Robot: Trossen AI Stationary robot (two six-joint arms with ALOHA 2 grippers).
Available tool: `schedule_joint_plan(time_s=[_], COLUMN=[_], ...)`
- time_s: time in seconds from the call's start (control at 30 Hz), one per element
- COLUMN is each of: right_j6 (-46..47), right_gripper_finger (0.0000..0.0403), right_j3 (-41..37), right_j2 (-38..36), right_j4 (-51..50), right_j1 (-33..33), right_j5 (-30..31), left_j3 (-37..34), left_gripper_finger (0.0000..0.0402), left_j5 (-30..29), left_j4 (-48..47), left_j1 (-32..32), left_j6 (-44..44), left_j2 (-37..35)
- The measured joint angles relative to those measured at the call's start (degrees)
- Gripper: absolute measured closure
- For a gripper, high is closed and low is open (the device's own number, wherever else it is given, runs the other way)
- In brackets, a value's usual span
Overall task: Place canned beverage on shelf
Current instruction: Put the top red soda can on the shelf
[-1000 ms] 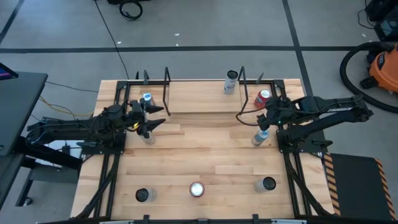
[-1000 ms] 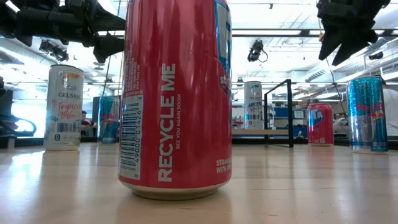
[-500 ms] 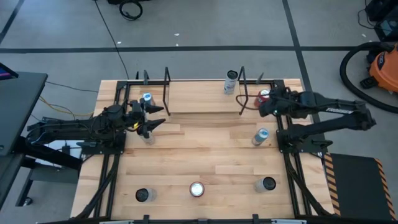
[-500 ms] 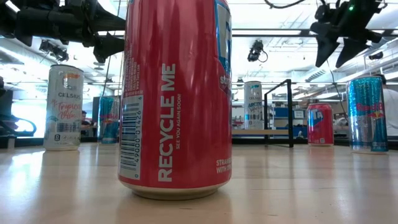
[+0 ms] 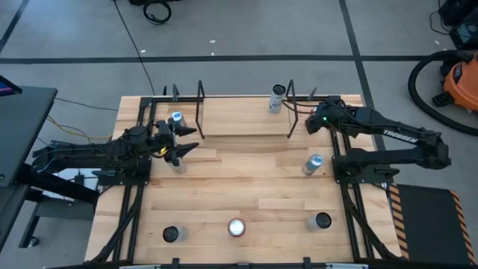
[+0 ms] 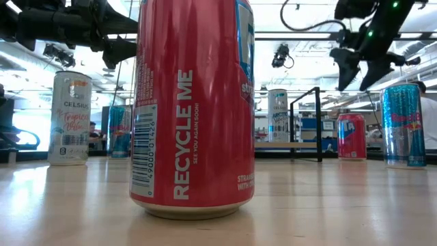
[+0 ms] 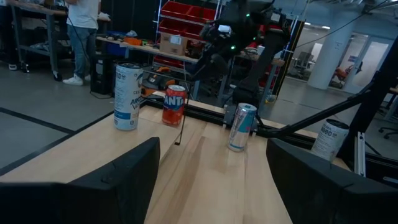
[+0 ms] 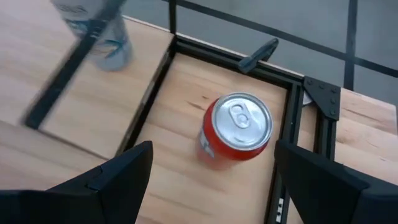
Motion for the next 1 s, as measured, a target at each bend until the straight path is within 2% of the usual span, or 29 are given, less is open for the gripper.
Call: schedule_joint_plan(time_s=[0.17, 0.47, 0.77, 1.0], right_j6=[-2.8, -3.7, -3.7, -3.7], right_gripper_finger=[0.0057, 0.0057, 0.0057, 0.0057], right_j3=[-3.6, -9.1, -12.7, -13.3], right_j2=[0.0, 0.2, 3.3, 7.5], right_j4=[5.5, 14.1, 21.7, 23.5], right_j1=[-5.0, -11.7, -14.3, -15.3], right_j5=[-2.0, -2.0, -0.3, 0.8], left_j3=[0.0, 0.0, 0.0, 0.0], left_gripper_finger=[0.0104, 0.0104, 0.0104, 0.0104], left_j5=[0.0, 0.0, 0.0, 0.0], left_j4=[0.0, 0.0, 0.0, 0.0], left_j1=[0.0, 0.0, 0.0, 0.0], left_j6=[0.0, 0.0, 0.1, 0.1], left_j2=[0.0, 0.0, 0.0, 0.0])
